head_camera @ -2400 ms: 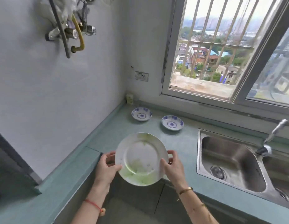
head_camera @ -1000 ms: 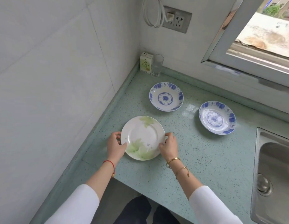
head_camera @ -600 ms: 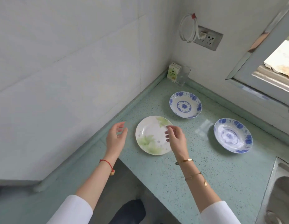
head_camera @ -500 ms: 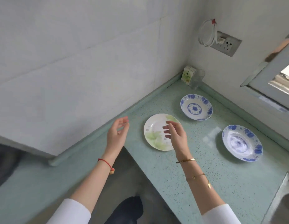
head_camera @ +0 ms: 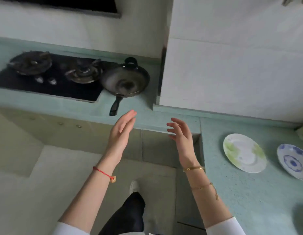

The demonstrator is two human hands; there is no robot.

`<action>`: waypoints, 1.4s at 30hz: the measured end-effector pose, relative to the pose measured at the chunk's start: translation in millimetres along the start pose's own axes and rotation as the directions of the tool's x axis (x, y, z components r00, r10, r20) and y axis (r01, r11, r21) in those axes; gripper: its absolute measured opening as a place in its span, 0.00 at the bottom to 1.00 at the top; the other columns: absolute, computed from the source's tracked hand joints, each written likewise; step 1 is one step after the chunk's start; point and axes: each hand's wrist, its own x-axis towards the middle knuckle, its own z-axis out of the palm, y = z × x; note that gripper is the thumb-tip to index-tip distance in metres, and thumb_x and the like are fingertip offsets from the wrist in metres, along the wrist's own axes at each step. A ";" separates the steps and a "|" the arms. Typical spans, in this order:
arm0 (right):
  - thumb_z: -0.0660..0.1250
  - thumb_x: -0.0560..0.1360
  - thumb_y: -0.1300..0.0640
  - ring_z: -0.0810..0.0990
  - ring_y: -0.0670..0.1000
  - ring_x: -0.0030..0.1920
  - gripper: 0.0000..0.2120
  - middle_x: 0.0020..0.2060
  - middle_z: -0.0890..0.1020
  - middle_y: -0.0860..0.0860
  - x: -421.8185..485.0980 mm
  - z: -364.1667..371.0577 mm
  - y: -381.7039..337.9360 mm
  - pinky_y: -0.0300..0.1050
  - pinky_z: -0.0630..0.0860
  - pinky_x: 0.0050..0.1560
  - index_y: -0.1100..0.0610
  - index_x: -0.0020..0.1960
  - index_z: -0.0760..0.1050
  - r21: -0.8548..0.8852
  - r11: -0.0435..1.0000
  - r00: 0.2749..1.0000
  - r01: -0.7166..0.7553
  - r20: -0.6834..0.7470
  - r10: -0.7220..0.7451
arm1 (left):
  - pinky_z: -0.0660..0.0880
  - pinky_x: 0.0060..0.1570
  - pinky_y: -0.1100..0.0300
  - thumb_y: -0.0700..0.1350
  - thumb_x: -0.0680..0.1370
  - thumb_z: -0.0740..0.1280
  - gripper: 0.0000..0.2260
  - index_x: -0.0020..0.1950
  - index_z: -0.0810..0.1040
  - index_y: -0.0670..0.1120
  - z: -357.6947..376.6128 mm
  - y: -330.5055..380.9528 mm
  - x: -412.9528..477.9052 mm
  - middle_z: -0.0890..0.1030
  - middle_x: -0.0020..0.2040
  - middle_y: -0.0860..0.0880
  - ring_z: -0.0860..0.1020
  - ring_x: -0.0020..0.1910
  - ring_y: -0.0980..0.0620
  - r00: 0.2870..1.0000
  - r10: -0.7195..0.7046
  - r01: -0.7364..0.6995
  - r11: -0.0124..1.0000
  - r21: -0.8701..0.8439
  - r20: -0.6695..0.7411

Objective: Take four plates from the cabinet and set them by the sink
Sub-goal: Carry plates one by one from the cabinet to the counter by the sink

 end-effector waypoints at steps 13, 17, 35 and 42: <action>0.59 0.81 0.58 0.79 0.51 0.51 0.10 0.55 0.80 0.54 -134.9 322.7 17.0 0.47 0.77 0.53 0.57 0.60 0.74 -0.091 0.995 0.782 0.040 0.623 0.026 | 0.68 0.74 0.49 0.52 0.77 0.68 0.13 0.62 0.80 0.57 -321.6 9.2 -182.2 0.79 0.69 0.55 0.75 0.69 0.57 0.690 0.035 -0.105 0.993 -0.052 -0.723; 0.59 0.81 0.58 0.79 0.51 0.51 0.11 0.52 0.80 0.51 -191.4 428.4 35.6 0.47 0.77 0.53 0.58 0.61 0.75 -0.092 0.995 0.711 0.034 0.702 0.040 | 0.68 0.74 0.48 0.48 0.81 0.65 0.14 0.67 0.78 0.51 -425.5 6.3 -235.4 0.78 0.69 0.52 0.75 0.69 0.55 0.592 0.054 -0.122 0.992 -0.023 -0.804; 0.58 0.81 0.60 0.79 0.50 0.51 0.12 0.53 0.80 0.53 -304.2 759.1 89.0 0.44 0.77 0.52 0.59 0.62 0.75 -0.130 0.991 0.569 0.030 0.817 0.091 | 0.68 0.73 0.49 0.50 0.78 0.65 0.19 0.68 0.77 0.50 -743.9 -0.1 -287.4 0.80 0.66 0.53 0.76 0.69 0.55 0.442 0.045 -0.114 0.993 -0.006 -0.896; 0.57 0.82 0.60 0.78 0.49 0.49 0.11 0.49 0.80 0.50 -289.3 921.2 103.2 0.43 0.77 0.51 0.59 0.61 0.75 -0.136 0.991 0.561 0.012 0.821 0.106 | 0.69 0.73 0.49 0.44 0.82 0.63 0.13 0.66 0.77 0.54 -894.9 4.0 -225.4 0.81 0.66 0.54 0.77 0.68 0.55 0.467 0.018 -0.041 0.999 -0.001 -0.884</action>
